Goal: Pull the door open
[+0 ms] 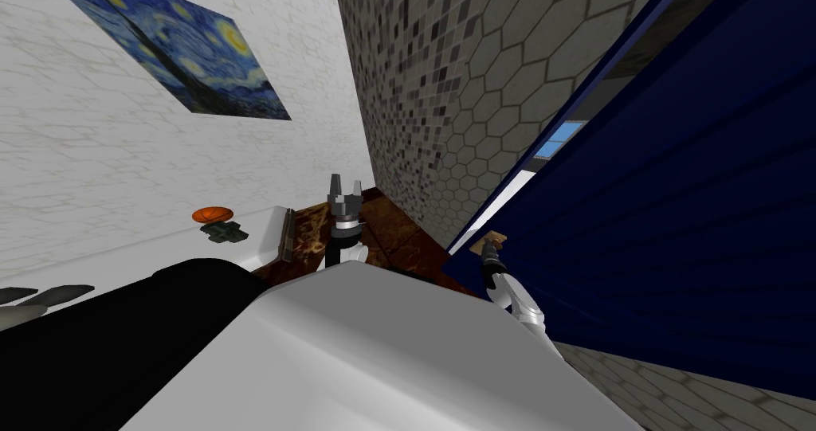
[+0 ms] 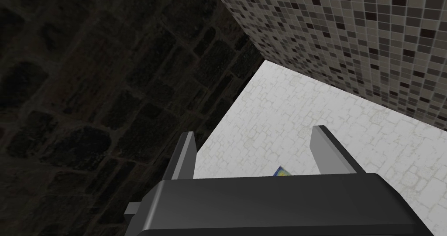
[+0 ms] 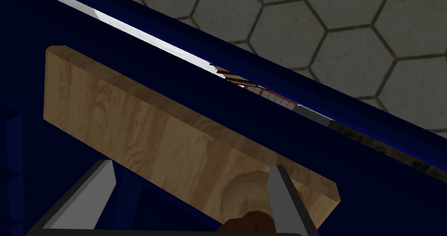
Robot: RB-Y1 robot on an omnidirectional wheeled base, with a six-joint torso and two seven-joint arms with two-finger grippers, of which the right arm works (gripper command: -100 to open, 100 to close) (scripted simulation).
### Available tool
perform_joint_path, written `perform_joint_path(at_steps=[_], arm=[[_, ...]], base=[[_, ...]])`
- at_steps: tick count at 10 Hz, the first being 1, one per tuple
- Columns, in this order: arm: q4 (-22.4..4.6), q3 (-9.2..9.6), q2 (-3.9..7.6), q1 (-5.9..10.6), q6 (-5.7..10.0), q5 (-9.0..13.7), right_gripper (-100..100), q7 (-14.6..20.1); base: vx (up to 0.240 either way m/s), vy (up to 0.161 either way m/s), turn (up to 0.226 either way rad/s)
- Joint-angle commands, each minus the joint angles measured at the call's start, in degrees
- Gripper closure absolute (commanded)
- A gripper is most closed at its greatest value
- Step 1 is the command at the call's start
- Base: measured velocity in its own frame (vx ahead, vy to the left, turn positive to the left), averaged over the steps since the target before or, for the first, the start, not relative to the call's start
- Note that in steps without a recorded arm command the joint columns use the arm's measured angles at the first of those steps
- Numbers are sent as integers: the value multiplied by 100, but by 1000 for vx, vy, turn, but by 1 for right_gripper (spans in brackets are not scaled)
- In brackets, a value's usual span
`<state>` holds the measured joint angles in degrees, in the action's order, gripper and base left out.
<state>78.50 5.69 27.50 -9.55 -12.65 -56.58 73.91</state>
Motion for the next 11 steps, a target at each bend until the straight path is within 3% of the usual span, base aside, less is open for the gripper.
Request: perform_joint_path(at_steps=[1, 3, 4, 6, 7, 10, 11], arm=[[-122, -59, -40, -61, 156, 286, 100, 157], [-122, -59, -40, -61, 156, 628, 100, 157], [-153, -142, -122, -20, 373, 838, 100, 317], [-153, -142, -122, -20, 373, 1109, 100, 317], [-183, -225, -205, 22, 591, 1238, 100, 477], [-183, -225, -205, 22, 591, 1590, 100, 477], [-165, -270, -291, 16, 737, 1567, -100, 681]], base=[[-44, -6, 0], [-29, -7, 9], [-34, -21, 3], [-23, -5, 7], [-52, -9, -9], [-28, -23, -24], [-7, -11, -90]])
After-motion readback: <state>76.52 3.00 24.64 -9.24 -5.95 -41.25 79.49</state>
